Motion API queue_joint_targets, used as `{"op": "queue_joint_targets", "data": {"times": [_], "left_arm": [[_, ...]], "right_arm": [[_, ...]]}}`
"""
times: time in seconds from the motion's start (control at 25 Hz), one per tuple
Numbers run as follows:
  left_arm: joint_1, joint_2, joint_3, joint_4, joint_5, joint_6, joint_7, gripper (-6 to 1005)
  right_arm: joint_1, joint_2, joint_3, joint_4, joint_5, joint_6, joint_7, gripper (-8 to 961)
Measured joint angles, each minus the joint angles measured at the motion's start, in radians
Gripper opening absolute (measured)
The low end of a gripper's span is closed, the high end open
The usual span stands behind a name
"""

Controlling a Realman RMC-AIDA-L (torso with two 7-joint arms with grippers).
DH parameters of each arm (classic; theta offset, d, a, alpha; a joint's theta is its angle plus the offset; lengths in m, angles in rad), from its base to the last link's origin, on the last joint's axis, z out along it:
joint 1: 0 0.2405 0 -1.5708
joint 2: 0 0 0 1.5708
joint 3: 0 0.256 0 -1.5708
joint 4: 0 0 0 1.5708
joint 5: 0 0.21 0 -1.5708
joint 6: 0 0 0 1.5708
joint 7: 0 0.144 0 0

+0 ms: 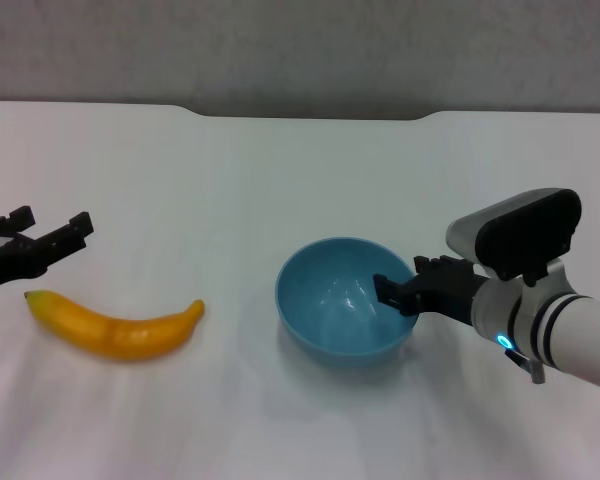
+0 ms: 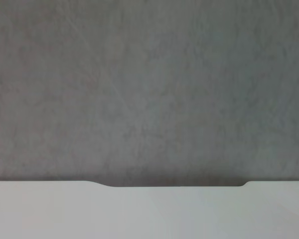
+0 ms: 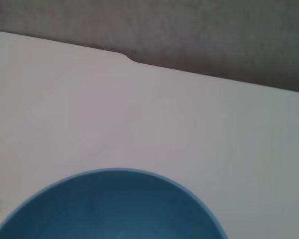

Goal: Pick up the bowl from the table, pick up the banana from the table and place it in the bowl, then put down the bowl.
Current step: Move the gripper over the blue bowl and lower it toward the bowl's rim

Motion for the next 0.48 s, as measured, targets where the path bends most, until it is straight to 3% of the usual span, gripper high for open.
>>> {"op": "queue_joint_targets", "data": {"times": [0.48], "left_arm": [[0.004, 0.0, 0.001, 0.0, -0.019, 0.0, 0.01, 891]], "right_arm": [[0.006, 0.001, -0.014, 0.024, 0.025, -0.005, 0.004, 634]]}}
